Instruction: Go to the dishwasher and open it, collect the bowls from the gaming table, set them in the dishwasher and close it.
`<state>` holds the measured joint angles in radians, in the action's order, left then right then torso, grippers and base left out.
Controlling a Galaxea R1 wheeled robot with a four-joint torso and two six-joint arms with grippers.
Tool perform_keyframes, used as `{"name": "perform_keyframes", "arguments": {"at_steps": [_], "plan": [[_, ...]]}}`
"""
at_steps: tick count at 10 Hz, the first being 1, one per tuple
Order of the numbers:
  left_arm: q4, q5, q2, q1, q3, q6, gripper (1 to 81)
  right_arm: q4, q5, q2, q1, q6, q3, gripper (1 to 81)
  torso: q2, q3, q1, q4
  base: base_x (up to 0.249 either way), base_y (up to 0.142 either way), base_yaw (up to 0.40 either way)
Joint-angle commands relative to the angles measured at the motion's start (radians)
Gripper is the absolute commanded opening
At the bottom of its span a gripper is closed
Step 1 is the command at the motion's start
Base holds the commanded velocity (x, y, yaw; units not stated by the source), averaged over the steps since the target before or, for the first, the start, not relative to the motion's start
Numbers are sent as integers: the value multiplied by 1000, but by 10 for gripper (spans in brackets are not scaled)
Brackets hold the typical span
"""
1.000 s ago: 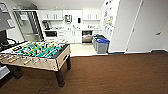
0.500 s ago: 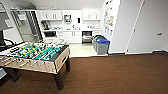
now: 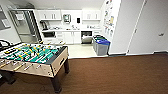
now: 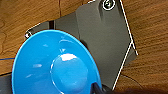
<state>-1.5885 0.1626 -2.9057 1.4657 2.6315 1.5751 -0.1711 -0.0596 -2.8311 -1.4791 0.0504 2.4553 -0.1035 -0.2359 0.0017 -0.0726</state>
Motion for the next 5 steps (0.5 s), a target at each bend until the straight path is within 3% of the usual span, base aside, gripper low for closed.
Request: {"name": "perform_keyframes", "arguments": {"at_steps": [1,5], "plan": [[5,-14,11,-38,-1,0,10,10,61,13,41,0,-4,10,0,0,0,0,153,-86,0],[5,-12,12,-38,1,0,10,10,61,11,42,0,-4,10,0,0,0,0,157,0,0]]}}
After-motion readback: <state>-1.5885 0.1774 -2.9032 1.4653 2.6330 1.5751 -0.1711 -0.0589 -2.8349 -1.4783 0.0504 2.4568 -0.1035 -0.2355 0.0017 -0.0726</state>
